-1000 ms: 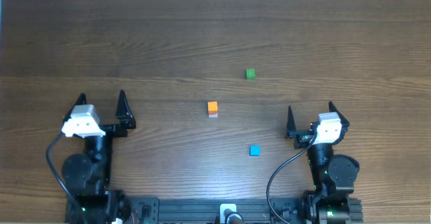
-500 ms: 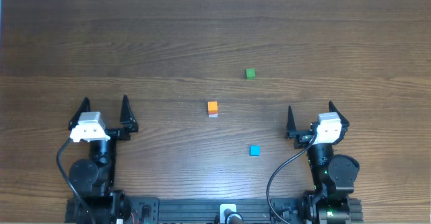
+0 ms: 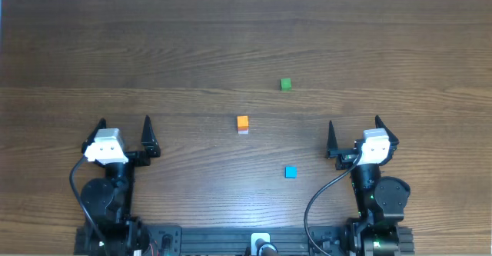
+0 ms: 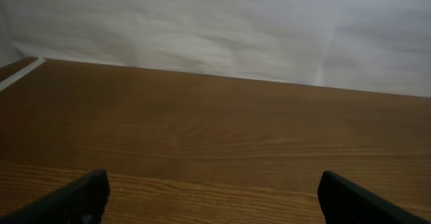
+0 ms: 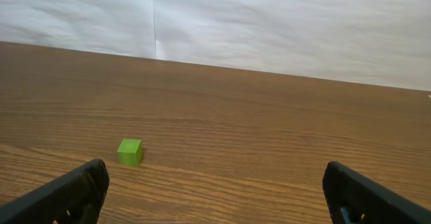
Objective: Stack Cubes
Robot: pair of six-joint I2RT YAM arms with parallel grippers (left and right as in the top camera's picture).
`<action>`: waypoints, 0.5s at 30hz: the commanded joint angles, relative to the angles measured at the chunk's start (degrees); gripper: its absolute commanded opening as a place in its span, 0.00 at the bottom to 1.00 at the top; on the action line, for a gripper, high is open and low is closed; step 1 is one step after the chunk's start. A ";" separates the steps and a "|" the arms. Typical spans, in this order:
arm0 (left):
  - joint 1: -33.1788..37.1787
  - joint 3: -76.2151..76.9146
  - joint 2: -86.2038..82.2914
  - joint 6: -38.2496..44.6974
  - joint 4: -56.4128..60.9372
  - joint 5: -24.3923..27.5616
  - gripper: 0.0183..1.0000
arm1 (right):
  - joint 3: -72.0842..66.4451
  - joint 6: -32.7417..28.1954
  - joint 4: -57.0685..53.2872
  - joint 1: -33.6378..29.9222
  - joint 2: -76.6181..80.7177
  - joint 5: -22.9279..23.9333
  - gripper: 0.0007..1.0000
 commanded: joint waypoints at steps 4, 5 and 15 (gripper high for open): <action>1.01 -0.24 -0.59 0.63 -0.24 1.16 1.00 | -0.44 -0.28 0.11 -0.22 -0.37 -0.04 0.99; 1.16 -0.24 -0.59 0.66 -0.24 1.16 1.00 | -0.44 -0.28 0.11 -0.22 -0.37 -0.04 0.99; 1.18 -0.24 -0.39 0.63 -0.24 1.16 1.00 | -0.42 -6.69 1.44 -0.22 -0.37 4.61 0.99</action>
